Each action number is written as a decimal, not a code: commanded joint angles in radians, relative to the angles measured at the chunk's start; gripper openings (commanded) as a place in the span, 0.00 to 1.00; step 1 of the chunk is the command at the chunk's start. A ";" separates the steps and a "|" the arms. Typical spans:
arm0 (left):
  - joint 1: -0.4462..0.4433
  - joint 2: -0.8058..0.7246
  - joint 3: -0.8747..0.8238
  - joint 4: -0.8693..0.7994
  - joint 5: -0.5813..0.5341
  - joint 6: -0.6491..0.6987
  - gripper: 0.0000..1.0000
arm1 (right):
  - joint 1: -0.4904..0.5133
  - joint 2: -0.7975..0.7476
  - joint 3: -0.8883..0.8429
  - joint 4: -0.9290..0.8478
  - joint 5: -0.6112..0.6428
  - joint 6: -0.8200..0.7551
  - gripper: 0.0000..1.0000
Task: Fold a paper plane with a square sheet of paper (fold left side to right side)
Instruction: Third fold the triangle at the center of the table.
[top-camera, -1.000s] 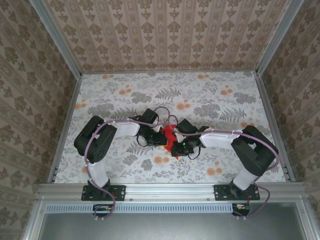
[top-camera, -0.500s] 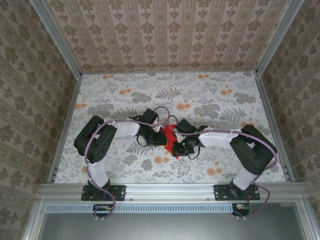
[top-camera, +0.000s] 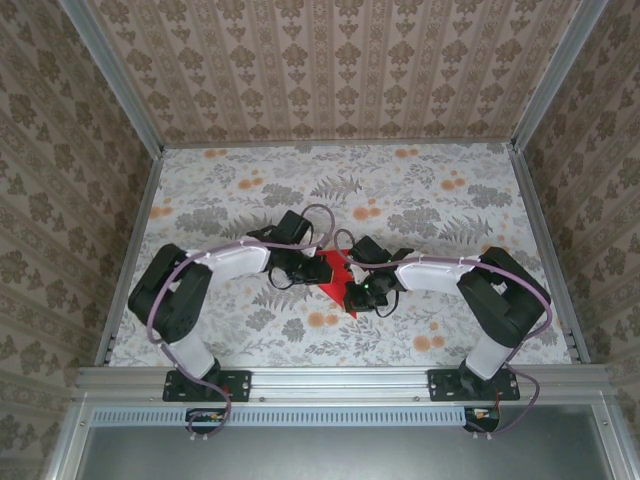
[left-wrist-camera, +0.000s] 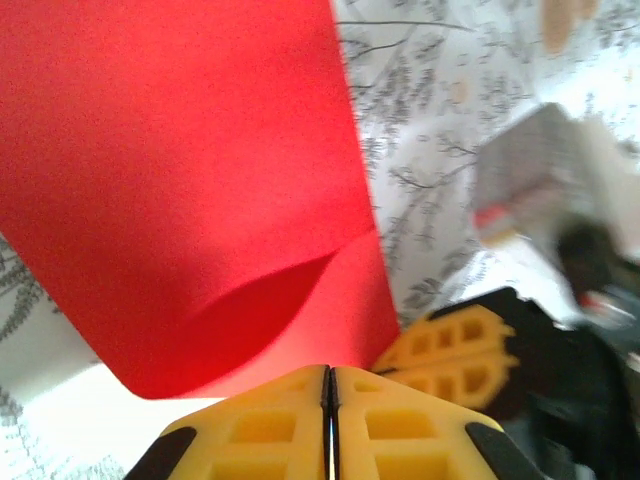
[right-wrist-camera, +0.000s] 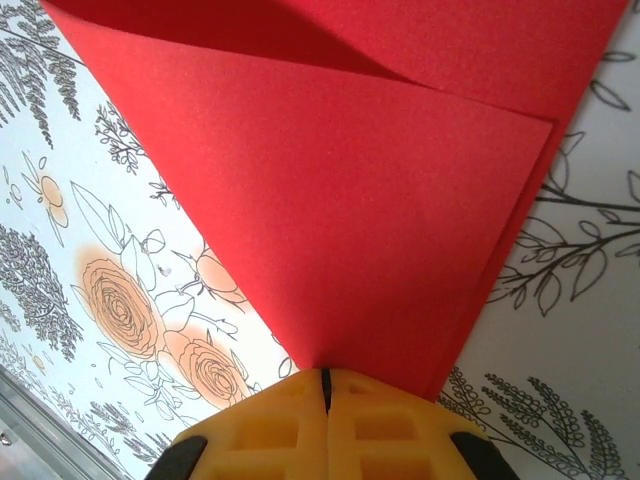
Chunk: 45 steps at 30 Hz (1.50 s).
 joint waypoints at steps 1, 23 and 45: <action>-0.011 -0.042 -0.052 0.019 0.024 0.011 0.09 | 0.007 0.070 -0.028 -0.088 0.074 -0.011 0.00; -0.099 0.077 -0.097 0.183 0.060 -0.030 0.05 | 0.006 0.087 -0.006 -0.112 0.081 -0.028 0.00; -0.069 0.118 -0.091 0.090 -0.056 0.049 0.03 | 0.007 0.089 -0.006 -0.139 0.090 -0.034 0.00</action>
